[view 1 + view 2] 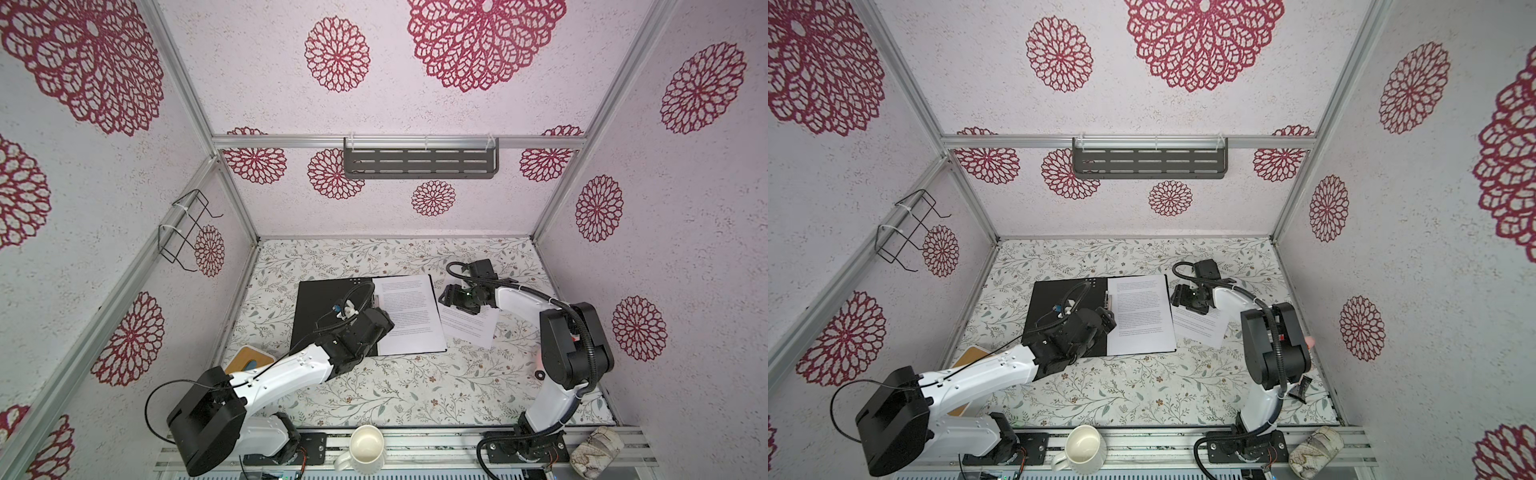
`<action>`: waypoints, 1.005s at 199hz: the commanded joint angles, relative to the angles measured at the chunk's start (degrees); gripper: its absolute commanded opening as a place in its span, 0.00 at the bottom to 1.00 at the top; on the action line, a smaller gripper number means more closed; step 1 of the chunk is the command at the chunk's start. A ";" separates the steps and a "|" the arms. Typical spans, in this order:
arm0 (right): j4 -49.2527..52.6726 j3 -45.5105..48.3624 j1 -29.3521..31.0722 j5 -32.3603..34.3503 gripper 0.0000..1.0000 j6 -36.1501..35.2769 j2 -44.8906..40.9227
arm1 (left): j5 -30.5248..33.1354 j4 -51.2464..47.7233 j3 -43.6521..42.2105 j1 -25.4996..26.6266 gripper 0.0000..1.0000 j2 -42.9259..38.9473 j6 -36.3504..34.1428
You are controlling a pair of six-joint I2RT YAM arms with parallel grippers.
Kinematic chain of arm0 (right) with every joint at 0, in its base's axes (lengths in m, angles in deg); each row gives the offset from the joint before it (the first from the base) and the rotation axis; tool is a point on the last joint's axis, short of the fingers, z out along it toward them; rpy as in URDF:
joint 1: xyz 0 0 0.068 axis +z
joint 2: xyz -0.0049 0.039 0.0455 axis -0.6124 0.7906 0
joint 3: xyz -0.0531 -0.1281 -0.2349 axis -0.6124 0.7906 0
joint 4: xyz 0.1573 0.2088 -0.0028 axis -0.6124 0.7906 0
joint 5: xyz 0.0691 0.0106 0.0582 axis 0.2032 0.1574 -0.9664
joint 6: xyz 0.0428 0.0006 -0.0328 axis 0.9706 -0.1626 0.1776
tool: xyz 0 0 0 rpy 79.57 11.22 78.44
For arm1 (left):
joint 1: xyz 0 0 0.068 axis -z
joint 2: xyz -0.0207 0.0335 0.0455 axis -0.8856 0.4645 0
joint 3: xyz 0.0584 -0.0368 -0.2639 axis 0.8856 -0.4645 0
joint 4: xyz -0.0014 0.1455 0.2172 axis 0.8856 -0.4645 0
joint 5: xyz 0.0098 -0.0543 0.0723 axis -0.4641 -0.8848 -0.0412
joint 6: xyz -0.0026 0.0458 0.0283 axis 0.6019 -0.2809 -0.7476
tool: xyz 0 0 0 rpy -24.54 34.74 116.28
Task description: Put the files into the folder
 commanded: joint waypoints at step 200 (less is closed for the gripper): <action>6.78 9.74 -1.59 13.63 0.84 5.15 -20.98 | -55.58 -4.86 58.89 -9.15 0.99 50.86 -28.22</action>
